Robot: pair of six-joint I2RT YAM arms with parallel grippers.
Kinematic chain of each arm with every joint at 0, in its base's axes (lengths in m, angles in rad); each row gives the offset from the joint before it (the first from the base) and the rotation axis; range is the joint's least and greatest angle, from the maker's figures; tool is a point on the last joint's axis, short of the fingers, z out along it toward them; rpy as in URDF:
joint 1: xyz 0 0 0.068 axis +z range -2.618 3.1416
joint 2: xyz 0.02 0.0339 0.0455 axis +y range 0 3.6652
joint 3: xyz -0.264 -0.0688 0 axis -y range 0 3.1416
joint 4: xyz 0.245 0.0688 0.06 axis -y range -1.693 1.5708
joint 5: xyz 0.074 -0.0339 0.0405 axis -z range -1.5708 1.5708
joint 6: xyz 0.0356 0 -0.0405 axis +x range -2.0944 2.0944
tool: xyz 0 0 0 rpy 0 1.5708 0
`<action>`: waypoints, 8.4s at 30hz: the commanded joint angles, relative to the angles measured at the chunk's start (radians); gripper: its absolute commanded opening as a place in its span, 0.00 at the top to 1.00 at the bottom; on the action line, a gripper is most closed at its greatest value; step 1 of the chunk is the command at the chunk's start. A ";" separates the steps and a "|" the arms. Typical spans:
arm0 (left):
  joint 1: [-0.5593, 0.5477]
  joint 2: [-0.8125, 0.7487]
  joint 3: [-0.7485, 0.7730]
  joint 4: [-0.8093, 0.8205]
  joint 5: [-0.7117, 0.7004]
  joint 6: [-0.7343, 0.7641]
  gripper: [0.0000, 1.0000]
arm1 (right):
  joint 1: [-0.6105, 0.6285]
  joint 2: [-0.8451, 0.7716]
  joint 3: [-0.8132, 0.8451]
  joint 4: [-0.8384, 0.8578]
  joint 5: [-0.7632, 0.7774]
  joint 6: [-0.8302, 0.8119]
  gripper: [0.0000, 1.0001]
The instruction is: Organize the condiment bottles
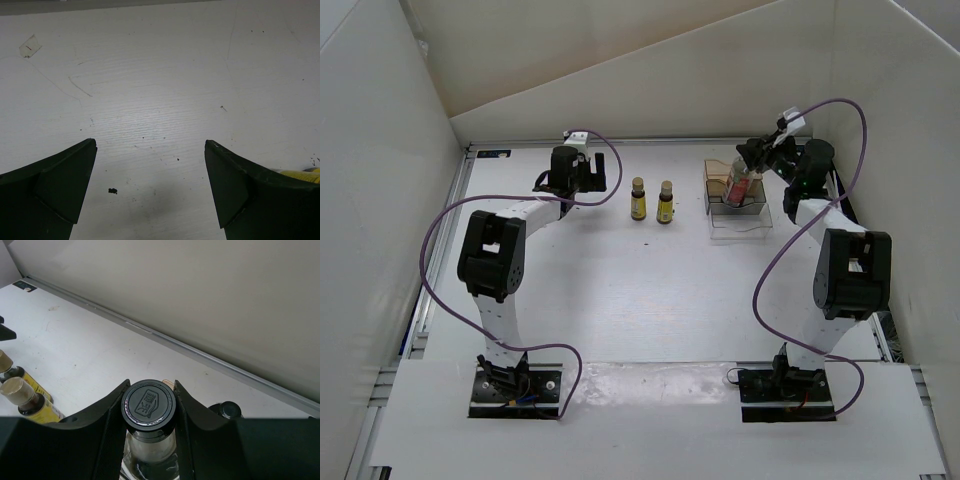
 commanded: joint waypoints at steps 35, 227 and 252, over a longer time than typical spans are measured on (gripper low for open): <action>0.005 0.062 0.056 0.020 -0.003 0.001 0.00 | 0.036 0.052 0.057 0.150 -0.023 -0.028 1.00; -0.027 0.021 0.042 -0.003 0.011 0.022 0.00 | -0.010 -0.206 -0.562 0.314 0.196 -0.106 1.00; -0.033 -0.041 -0.008 0.020 0.011 0.016 0.00 | 0.100 -0.439 -0.576 0.215 0.348 -0.245 0.34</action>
